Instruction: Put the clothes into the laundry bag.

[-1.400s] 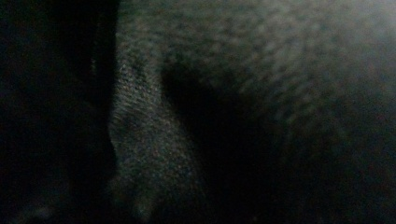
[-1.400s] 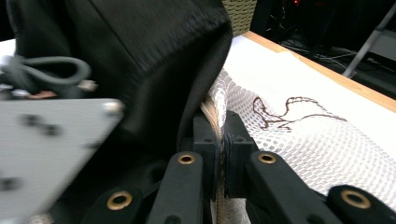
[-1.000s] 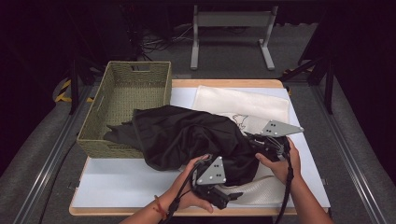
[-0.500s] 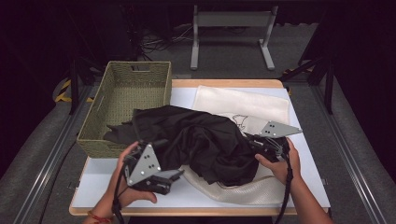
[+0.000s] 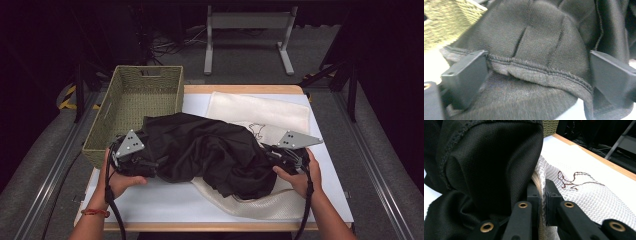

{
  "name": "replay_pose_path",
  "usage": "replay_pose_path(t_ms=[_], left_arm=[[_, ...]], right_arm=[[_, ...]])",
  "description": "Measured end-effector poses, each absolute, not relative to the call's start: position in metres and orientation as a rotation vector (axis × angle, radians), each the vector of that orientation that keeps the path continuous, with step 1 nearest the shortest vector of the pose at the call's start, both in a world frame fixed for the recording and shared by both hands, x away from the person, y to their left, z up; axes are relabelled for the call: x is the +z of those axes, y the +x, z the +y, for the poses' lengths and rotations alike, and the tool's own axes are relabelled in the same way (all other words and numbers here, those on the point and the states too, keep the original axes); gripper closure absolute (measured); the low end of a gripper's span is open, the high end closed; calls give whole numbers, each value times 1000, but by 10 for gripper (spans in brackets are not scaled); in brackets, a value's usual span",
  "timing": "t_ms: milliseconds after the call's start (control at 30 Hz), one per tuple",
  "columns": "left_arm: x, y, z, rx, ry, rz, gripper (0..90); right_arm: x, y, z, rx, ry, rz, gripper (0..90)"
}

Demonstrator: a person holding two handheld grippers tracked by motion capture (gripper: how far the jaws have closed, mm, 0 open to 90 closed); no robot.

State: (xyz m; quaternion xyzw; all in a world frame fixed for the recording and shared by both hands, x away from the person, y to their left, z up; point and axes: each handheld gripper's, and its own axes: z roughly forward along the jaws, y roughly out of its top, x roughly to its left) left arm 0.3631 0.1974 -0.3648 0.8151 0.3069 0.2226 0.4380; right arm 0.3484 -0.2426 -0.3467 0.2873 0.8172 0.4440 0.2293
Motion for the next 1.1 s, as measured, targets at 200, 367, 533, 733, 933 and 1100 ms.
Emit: replay_pose_path(t_ms=[200,367,533,733,933,1100], left_arm=[[-365,367,199,444,2067,689,511],[-358,356,195,492,2060,618,784],[-350,343,188,503,2023,553,829],[-337,314,155,459,1996,368,831],[-347,303,91,343,2034,199,831],[-367,314,39,294,2081,155,832]], right_arm=[[-348,348,-242,1221,789,2251,846],[-349,349,-243,1225,794,2251,847],[-349,350,-245,1221,805,2248,850],[-350,351,-246,1223,814,2242,851],[-350,350,-242,1225,806,2244,851],[-347,349,-240,1241,794,2238,852]])
